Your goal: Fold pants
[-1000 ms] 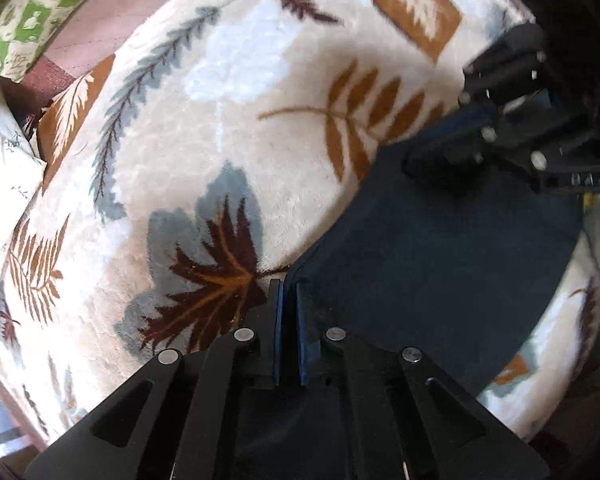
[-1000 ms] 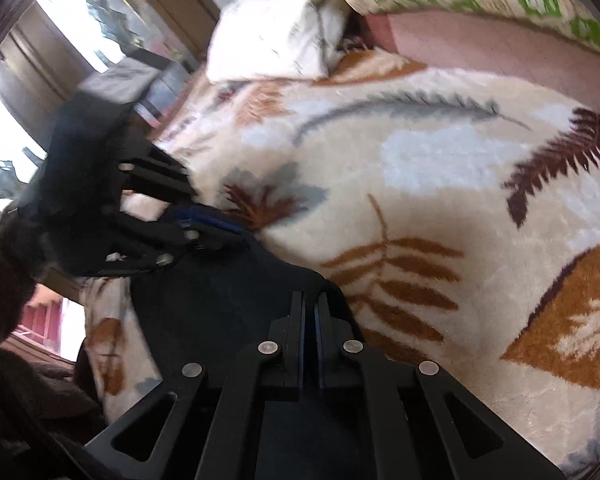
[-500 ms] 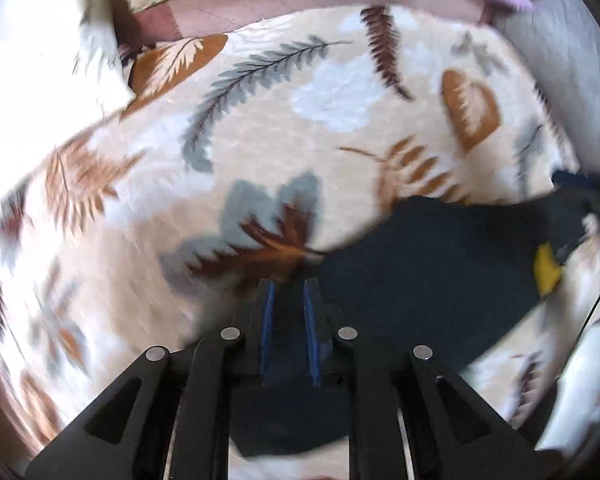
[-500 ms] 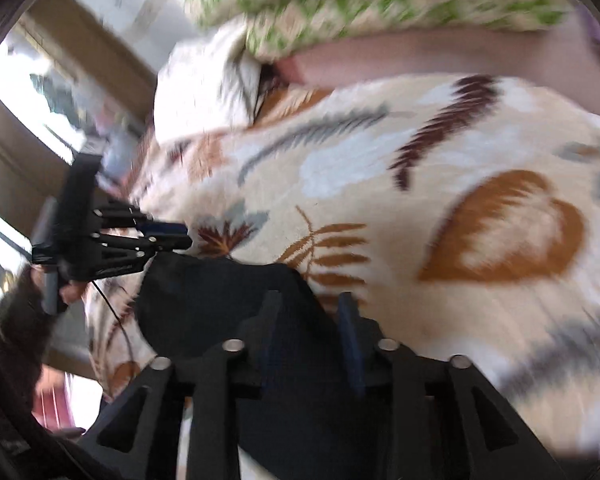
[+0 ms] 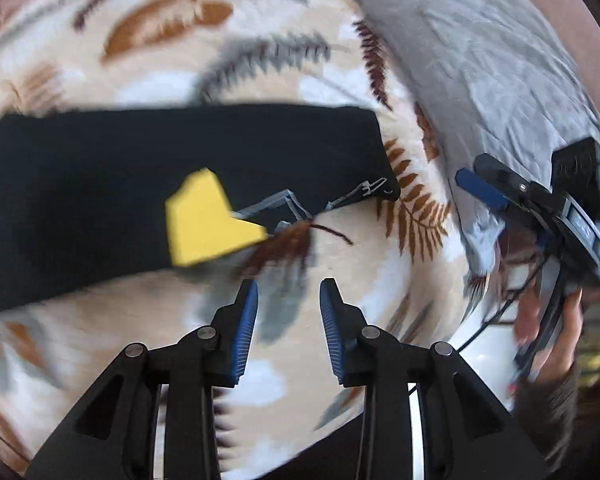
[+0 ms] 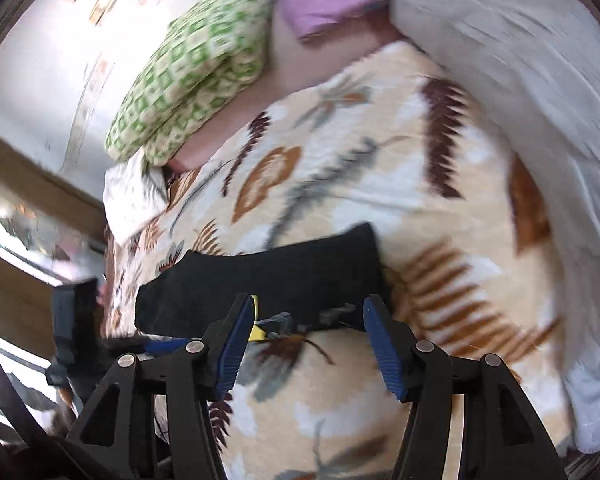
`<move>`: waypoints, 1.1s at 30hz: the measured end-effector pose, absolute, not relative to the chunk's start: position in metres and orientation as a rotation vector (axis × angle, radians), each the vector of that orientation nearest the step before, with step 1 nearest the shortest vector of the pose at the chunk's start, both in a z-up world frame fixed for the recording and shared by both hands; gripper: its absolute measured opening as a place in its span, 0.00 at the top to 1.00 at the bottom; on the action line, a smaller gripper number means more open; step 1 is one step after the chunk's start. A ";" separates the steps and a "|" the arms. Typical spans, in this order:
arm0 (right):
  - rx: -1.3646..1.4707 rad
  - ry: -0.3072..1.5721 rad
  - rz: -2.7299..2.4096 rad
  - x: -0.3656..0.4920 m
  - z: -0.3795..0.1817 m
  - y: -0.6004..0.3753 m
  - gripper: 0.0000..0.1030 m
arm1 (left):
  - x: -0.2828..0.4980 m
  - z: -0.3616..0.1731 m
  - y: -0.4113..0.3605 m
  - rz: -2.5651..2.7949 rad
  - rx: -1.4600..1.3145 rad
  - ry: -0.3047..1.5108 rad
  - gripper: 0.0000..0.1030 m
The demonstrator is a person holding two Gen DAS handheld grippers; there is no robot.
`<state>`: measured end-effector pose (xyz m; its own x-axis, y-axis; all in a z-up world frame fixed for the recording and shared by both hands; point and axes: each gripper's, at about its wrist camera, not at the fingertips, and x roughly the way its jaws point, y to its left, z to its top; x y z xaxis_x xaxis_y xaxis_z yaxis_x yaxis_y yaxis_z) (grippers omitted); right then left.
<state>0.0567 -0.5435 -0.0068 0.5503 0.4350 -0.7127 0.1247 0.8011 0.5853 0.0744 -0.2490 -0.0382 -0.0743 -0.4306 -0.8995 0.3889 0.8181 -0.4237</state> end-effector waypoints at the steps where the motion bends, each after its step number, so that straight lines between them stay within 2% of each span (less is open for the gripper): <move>1: 0.680 0.984 0.217 0.058 -0.016 -0.552 0.41 | 0.072 -0.044 -0.254 -0.663 -0.058 1.516 0.71; 8: 0.842 1.026 0.335 0.104 -0.082 -0.573 0.40 | 0.076 -0.060 -0.252 -0.586 -0.256 1.598 0.71; 16: 0.853 1.079 0.465 0.148 -0.109 -0.562 0.40 | 0.088 -0.059 -0.257 -0.543 -0.386 1.578 0.71; 22: 0.855 1.149 0.596 0.174 -0.114 -0.551 0.27 | 0.076 -0.067 -0.257 -0.498 -0.608 1.612 0.71; 24: 0.822 1.163 0.611 0.176 -0.111 -0.547 0.27 | 0.071 -0.073 -0.257 -0.448 -0.682 1.633 0.71; 25: 0.791 1.166 0.610 0.175 -0.109 -0.547 0.33 | 0.070 -0.076 -0.260 -0.426 -0.703 1.636 0.71; 26: 0.765 1.170 0.613 0.174 -0.108 -0.547 0.48 | 0.070 -0.077 -0.260 -0.412 -0.730 1.631 0.71; 27: 0.761 1.181 0.612 0.173 -0.109 -0.550 0.58 | 0.070 -0.078 -0.260 -0.399 -0.758 1.623 0.71; 28: 0.777 1.184 0.603 0.172 -0.111 -0.554 0.78 | 0.070 -0.079 -0.259 -0.377 -0.796 1.610 0.71; 29: 0.801 1.186 0.588 0.170 -0.113 -0.560 0.85 | 0.070 -0.081 -0.259 -0.360 -0.825 1.603 0.71; 33: 0.812 1.160 0.565 0.162 -0.109 -0.565 0.88 | 0.069 -0.090 -0.260 -0.306 -0.941 1.593 0.71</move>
<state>0.1622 -0.5647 -0.1091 0.3168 0.7570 -0.5715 0.0163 0.5981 0.8013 0.0685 -0.2598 -0.0903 0.0276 -0.7095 -0.7042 -0.3980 0.6384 -0.6588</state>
